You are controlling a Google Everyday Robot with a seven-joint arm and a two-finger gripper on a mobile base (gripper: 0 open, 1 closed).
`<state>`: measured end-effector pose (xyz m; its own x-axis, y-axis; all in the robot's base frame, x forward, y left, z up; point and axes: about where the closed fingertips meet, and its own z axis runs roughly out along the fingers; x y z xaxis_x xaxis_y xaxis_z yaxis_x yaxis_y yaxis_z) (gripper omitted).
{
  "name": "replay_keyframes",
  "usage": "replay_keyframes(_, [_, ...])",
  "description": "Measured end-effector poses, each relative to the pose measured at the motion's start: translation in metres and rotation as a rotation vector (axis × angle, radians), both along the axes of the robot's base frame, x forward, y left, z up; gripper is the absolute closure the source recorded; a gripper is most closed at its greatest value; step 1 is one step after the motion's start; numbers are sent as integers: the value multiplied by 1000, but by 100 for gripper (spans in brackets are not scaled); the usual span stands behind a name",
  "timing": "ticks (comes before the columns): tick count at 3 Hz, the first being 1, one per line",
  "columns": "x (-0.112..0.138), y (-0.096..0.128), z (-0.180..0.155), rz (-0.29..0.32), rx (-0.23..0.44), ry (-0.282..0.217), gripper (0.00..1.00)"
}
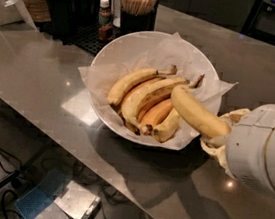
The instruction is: Pick banana from white bowl
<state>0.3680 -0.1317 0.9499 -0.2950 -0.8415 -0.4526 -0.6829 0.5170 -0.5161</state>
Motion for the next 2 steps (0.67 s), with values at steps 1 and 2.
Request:
replay_keyframes(1, [-3, -5, 8, 23, 39, -40, 100])
replay_keyframes(2, [-21, -15, 17, 77, 89, -139, 100])
